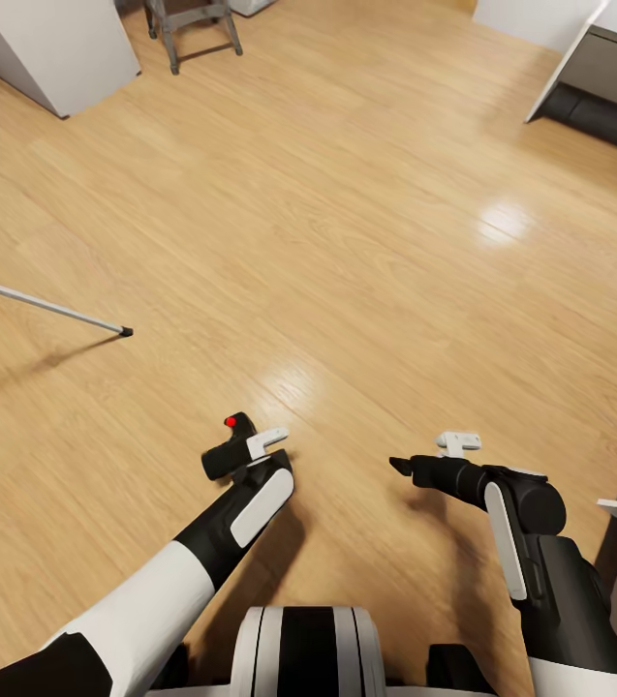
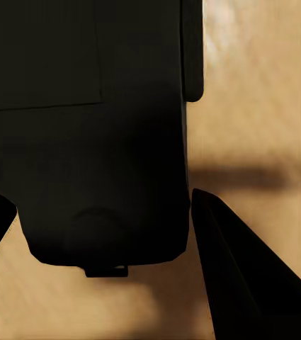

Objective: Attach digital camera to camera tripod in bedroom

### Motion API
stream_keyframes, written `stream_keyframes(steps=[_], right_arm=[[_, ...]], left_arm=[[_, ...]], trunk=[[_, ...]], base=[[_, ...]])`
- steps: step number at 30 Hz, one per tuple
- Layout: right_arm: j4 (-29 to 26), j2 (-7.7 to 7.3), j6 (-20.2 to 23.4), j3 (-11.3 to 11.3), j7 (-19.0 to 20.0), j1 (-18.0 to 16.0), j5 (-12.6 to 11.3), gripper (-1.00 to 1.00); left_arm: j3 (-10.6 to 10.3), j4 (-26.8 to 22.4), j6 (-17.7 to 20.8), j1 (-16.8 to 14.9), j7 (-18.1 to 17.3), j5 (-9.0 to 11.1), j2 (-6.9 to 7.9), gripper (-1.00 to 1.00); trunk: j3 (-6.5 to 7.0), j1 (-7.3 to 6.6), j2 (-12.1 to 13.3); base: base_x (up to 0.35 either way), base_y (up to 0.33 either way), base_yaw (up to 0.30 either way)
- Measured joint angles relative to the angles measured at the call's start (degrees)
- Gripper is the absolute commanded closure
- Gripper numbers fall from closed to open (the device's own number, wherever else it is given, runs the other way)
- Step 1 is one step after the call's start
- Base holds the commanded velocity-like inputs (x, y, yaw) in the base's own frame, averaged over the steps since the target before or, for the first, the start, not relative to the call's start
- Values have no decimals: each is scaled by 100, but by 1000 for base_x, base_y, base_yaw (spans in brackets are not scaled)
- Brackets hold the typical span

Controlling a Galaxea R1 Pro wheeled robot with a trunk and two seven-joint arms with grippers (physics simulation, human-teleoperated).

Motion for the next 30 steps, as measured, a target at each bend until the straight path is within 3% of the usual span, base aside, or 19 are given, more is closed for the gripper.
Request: stream_keyframes(steps=[20,25,30], right_arm=[[0,-3,0,20,9,2,0,-100],[0,-5,0,41,26,5,-3,-100],[0,-4,0,125,44,9,-13,-100]], left_arm=[[-6,-192,123,99,87,-9,21,100],[1,-381,654,165,103,-14,50,100],[45,-1202,1416,565,109,-27,287,100]], trunk=[[443,-52,27],[554,-64,33],[665,-77,40]], base=[[0,0,0],[0,0,0],[0,0,0]])
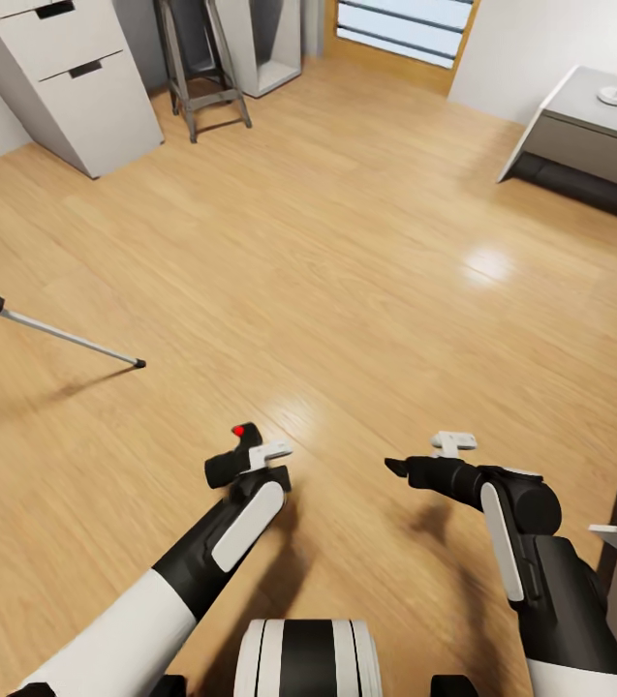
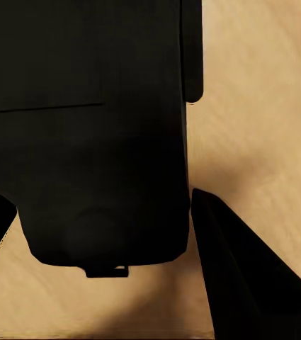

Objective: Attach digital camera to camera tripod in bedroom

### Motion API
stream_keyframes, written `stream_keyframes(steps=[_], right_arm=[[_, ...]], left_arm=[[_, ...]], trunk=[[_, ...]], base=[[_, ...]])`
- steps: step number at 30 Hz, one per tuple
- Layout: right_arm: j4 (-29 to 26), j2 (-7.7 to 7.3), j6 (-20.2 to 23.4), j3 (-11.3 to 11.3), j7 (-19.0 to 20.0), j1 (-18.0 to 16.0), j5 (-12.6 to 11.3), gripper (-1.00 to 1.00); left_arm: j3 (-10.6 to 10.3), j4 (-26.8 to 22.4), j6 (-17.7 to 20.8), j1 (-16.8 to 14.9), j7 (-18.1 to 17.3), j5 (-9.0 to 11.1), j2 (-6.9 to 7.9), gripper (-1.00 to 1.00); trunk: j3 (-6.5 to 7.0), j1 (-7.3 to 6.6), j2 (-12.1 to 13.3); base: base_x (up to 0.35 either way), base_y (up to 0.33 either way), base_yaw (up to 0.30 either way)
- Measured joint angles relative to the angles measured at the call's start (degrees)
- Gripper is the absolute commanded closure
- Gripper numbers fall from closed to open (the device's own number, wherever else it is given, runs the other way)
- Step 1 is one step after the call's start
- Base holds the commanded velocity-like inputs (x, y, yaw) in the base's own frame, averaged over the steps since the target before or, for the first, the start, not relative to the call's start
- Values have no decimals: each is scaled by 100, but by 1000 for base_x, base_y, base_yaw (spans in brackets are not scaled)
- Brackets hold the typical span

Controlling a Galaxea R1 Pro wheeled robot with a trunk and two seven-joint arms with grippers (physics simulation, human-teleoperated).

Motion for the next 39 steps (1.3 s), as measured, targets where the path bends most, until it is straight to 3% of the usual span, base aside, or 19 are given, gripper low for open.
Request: stream_keyframes(steps=[2,6,7,10,11,15,20,27,39], right_arm=[[0,-1,-49,36,1,6,4,-100],[0,-6,-442,150,3,121,3,-100],[0,-6,-446,151,3,123,4,-100],[0,-5,-786,210,2,263,3,-100],[0,-5,-789,211,2,264,4,-100],[1,-5,-1059,296,0,327,5,-100],[1,-2,-1284,347,-5,359,6,-100],[1,9,-1384,367,-10,381,7,-100],[0,47,-1411,393,-17,388,6,-100]], left_arm=[[15,-263,124,124,0,-3,86,100],[121,-1210,492,568,-1,-2,483,100],[122,-1217,484,572,-1,17,487,100],[349,-1826,671,902,-15,28,865,100],[349,-1830,658,905,-16,51,868,100],[523,-2300,738,1201,-38,54,1145,100],[638,-2731,772,1497,-47,63,1368,100],[770,-2988,785,1715,-64,81,1523,100],[816,-3034,791,1883,-110,100,1575,100]], trunk=[[44,-5,3],[133,-15,8],[155,-18,9],[222,-26,13],[244,-28,15],[333,-39,20],[444,-51,27],[627,-70,36],[986,-100,52]], base=[[0,0,0],[0,0,0],[0,0,0],[0,0,0],[0,0,0],[0,0,0],[0,0,0],[0,0,0],[0,0,-46]])
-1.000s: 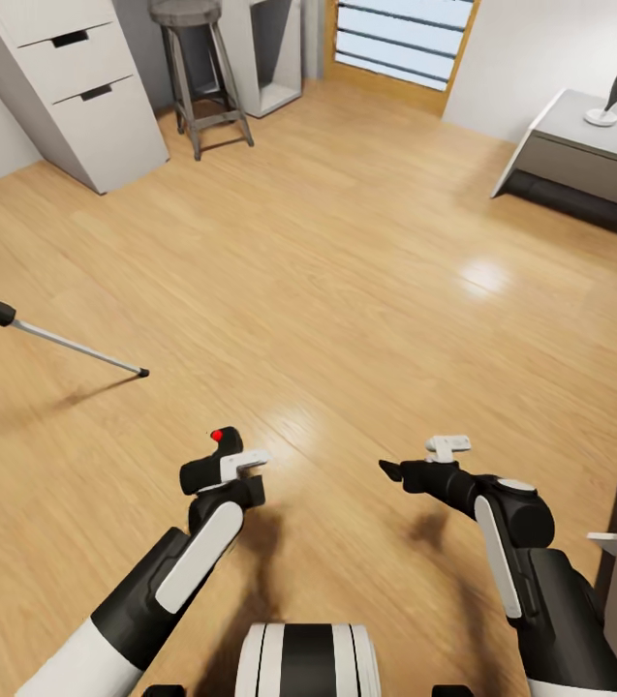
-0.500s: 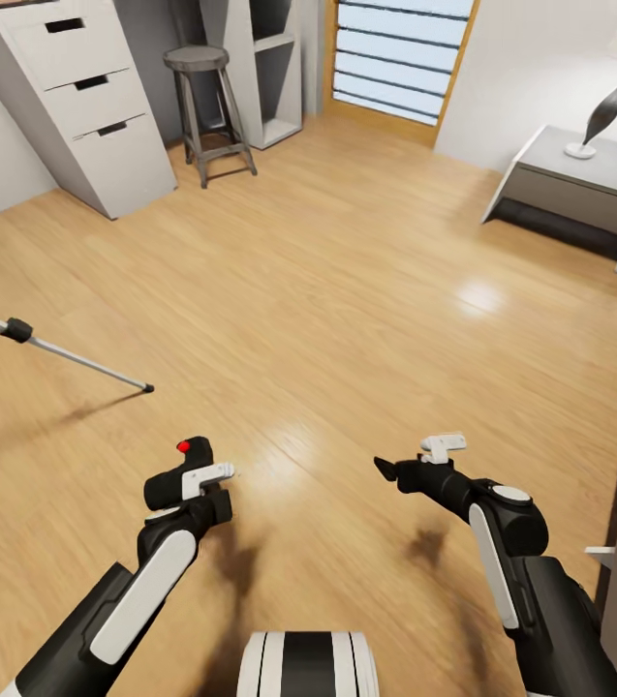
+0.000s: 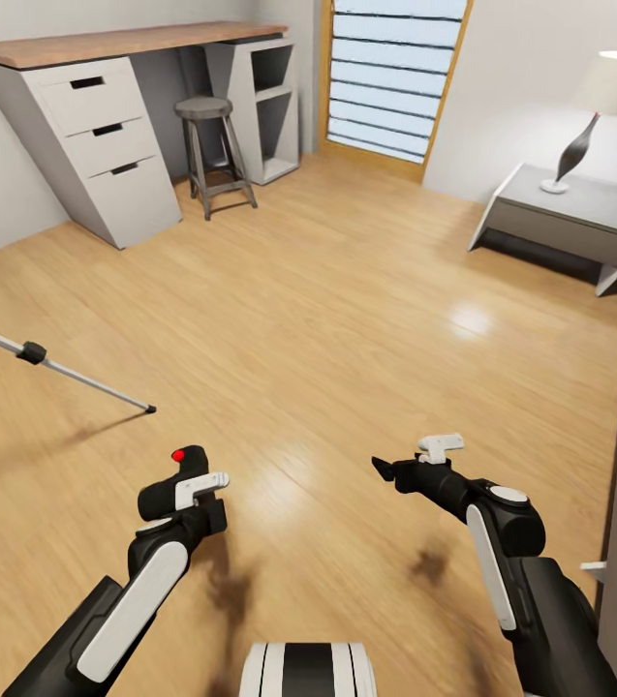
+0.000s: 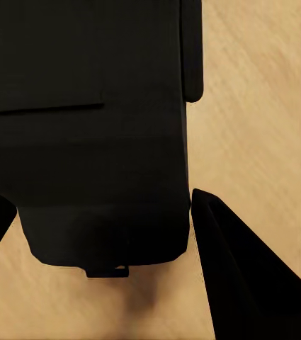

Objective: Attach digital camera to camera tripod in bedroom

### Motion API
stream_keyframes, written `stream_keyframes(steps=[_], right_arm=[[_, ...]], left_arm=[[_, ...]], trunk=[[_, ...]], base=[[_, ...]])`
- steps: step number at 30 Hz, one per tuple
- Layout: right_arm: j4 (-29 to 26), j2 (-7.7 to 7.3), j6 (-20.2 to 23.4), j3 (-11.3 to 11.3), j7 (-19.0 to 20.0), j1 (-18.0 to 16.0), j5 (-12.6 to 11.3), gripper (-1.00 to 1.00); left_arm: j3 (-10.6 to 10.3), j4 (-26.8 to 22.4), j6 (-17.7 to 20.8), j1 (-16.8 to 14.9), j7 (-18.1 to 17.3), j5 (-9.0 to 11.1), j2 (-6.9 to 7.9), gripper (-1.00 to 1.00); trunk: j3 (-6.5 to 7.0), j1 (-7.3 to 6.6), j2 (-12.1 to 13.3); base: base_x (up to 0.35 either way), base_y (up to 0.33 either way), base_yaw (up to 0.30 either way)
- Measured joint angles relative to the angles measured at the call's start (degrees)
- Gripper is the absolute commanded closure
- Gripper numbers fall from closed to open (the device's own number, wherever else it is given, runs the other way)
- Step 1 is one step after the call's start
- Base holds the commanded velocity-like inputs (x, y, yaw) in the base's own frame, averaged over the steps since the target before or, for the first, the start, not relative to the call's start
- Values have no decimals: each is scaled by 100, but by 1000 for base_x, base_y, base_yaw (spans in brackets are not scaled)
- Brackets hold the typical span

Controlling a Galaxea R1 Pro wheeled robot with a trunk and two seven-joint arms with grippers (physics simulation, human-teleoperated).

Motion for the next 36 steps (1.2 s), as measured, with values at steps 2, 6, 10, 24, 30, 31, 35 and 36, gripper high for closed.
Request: stream_keyframes(steps=[2,6,10,24,30,31,35,36], right_arm=[[0,2,-1,3,-1,0,0,-100],[0,9,-4,4,-3,1,0,-100],[0,17,-1,-3,-10,1,0,-100],[0,19,4,4,-12,1,2,-100],[1,13,4,5,-12,0,3,-100],[2,12,4,5,-12,0,3,-100],[2,11,3,7,-12,0,3,-100],[2,11,3,8,-12,0,3,-100]], left_arm=[[1,1,0,4,-8,-1,1,100],[-1,14,1,20,-67,-5,3,100],[-5,26,2,27,-75,-6,4,100],[-13,33,-8,32,-70,-14,4,100],[-14,32,-11,57,-68,-35,4,100],[-14,32,-11,61,-67,-35,4,100],[-13,33,-9,68,-64,-38,4,100],[-13,33,-8,69,-65,-37,4,100]], trunk=[[61,-5,3],[184,-15,8],[308,-26,13],[518,-36,19],[566,-35,19],[574,-34,19],[593,-33,19],[596,-33,19]], base=[[0,0,-76],[0,0,-73],[0,0,-82],[0,0,-48],[-50,9,114],[-127,48,166],[-213,93,137],[-243,112,109]])
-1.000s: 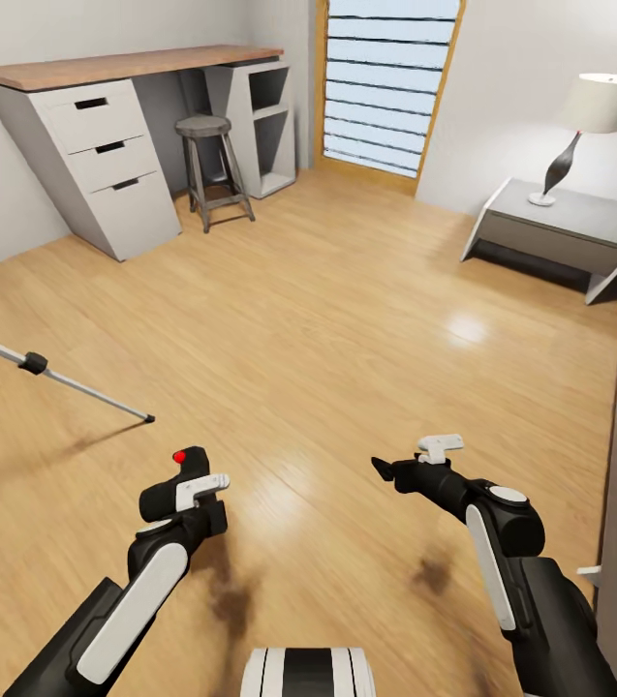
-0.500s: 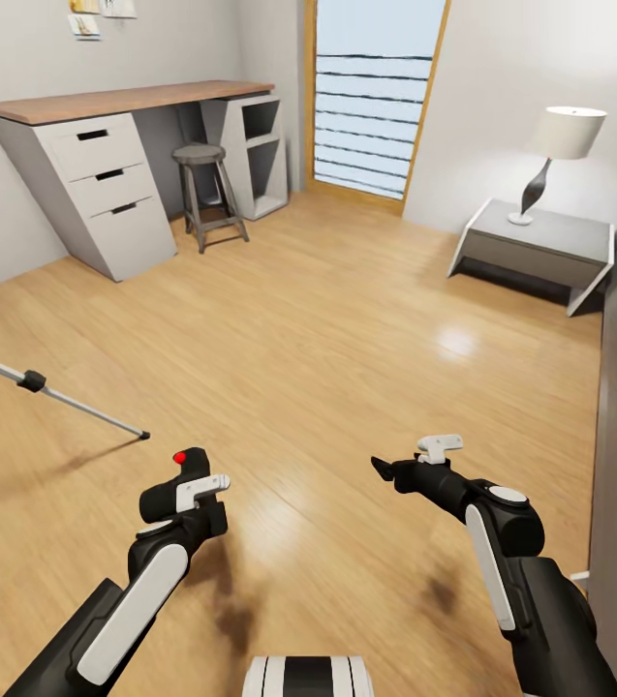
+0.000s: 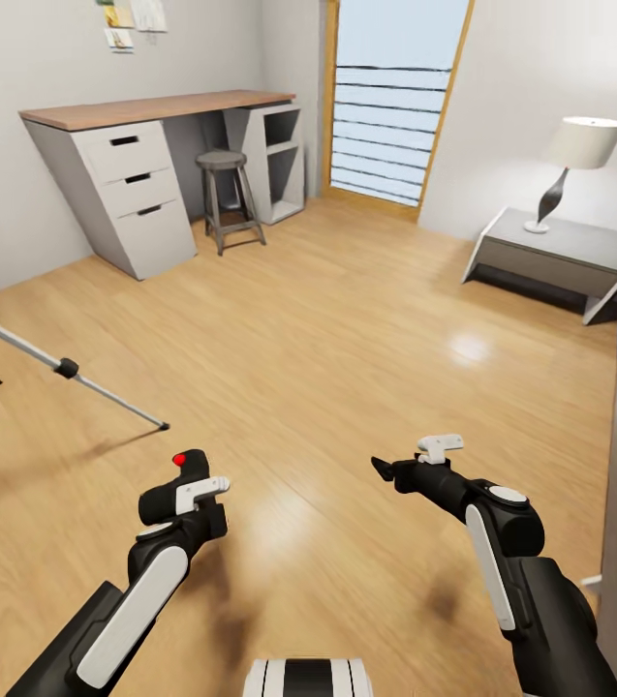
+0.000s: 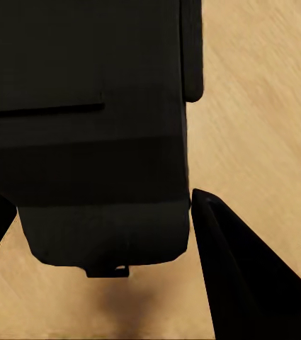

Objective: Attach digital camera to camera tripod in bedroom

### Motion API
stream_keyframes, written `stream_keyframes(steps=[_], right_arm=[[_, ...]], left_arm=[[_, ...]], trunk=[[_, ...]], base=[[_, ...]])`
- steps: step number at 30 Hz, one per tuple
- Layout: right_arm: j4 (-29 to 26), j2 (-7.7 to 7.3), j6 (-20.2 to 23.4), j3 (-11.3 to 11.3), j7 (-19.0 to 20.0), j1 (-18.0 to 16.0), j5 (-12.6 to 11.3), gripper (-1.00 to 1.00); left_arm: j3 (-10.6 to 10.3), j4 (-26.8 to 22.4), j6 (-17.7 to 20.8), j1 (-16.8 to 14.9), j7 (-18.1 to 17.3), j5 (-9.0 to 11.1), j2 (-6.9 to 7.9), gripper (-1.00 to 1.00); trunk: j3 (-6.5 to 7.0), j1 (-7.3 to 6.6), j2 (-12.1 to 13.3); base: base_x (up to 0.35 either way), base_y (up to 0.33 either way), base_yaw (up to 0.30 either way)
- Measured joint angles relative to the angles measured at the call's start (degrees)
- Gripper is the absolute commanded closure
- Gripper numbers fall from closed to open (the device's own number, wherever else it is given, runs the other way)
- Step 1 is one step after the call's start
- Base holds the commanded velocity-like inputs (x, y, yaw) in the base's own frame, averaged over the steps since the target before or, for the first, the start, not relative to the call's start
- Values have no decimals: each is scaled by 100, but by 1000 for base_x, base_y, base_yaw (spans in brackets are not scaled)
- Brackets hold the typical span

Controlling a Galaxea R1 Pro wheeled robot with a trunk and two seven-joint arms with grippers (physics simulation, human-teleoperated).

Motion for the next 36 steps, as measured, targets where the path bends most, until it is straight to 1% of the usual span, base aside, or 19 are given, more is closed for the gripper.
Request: stream_keyframes(steps=[5,11,15,21,36], right_arm=[[0,0,0,3,0,2,0,-100],[0,2,1,5,0,15,0,-100],[-1,4,1,5,0,21,-1,-100],[-1,3,1,5,0,25,-1,-100],[-2,-1,-26,5,-1,34,4,-100]], left_arm=[[0,-1,0,0,1,7,0,100],[-19,-2,-2,-3,21,-5,-28,100],[-19,-2,-2,0,38,7,-46,100],[-19,-1,1,17,35,22,-21,100],[-14,0,9,67,16,25,-7,100]], trunk=[[8,0,0],[16,-2,0],[114,-13,5],[255,-28,13],[590,-67,33]], base=[[-242,116,97],[-124,60,112],[-41,20,146],[-18,9,103],[-2,1,11]])
